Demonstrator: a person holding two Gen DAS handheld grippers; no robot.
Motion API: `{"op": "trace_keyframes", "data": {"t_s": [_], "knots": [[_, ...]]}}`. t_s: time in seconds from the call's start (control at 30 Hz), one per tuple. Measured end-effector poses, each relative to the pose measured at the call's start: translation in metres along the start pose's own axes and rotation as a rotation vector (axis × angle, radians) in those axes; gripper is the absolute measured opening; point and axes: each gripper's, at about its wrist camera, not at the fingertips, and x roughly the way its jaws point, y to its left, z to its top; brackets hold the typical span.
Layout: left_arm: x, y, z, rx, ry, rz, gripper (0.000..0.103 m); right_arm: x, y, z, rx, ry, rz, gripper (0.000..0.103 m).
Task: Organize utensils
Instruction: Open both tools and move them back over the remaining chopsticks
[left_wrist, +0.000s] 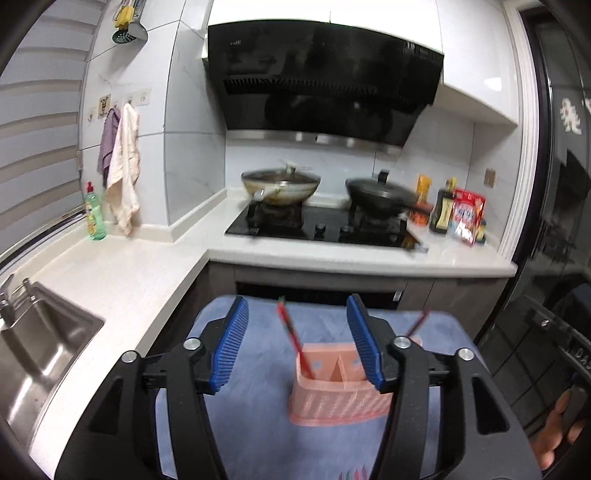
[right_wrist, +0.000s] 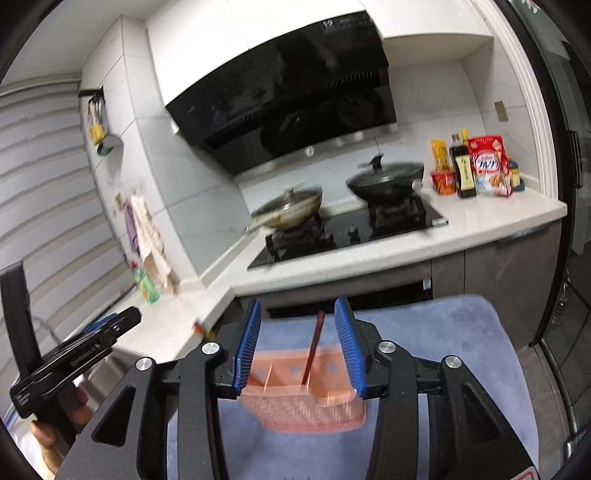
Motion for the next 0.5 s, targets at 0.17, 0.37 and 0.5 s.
{"op": "trace_keyframes", "data": {"t_s": [0.17,0.37,0.5], "knots": [[-0.018,0.006,-0.051,0.01,0.073,-0.001,0.055,-0.029,0.005,-0.05,-0.072,0.084,-0.042,0.042],[-0.03,0.016,-0.115,0.007,0.182,0.026,0.055,-0.053,0.001,-0.108,-0.109,0.178,-0.096,0.042],[-0.038,0.019,-0.156,-0.004,0.241,0.031,0.055,-0.064,-0.004,-0.145,-0.105,0.229,-0.125,0.042]]}}
